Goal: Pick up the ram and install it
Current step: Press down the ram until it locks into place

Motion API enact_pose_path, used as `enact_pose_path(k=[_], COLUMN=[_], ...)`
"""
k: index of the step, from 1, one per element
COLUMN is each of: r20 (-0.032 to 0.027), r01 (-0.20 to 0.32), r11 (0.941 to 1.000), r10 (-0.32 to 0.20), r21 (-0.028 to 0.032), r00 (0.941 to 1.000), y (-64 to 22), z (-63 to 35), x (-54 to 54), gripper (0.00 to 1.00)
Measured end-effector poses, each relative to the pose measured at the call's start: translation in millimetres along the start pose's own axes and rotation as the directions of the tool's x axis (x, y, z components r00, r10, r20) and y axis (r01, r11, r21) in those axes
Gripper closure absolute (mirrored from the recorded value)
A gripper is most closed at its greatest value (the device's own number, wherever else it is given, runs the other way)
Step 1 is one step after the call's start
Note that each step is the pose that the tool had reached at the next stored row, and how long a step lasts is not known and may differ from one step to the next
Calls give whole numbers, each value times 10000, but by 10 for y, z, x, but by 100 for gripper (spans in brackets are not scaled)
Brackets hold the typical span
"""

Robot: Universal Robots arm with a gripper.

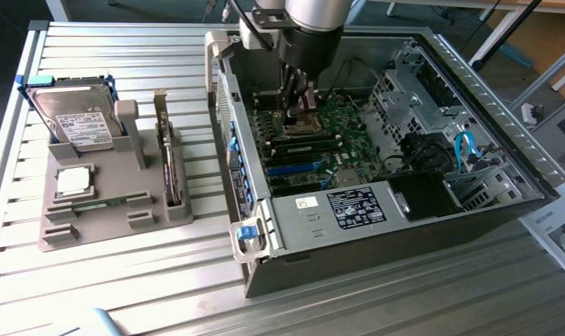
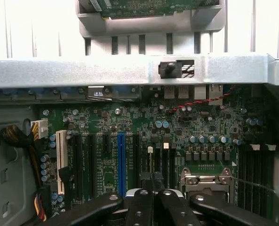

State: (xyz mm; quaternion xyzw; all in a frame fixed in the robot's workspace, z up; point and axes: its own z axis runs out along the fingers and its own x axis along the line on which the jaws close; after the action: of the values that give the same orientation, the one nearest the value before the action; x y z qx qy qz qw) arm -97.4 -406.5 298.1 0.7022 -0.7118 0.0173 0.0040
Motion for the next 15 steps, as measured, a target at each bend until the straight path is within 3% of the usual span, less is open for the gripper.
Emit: enact_pose_path(k=[6,14,15], r20=[-5,-2,-2], r01=[0,0,0], r11=[10000,10000,10000], r10=[0,0,0], r21=[-1,-2,-3], r00=[10000,10000,10000], y=[-22,-266,-333], z=[-9,-4,-2], x=[0,-3,-4], gripper=[89,89,89])
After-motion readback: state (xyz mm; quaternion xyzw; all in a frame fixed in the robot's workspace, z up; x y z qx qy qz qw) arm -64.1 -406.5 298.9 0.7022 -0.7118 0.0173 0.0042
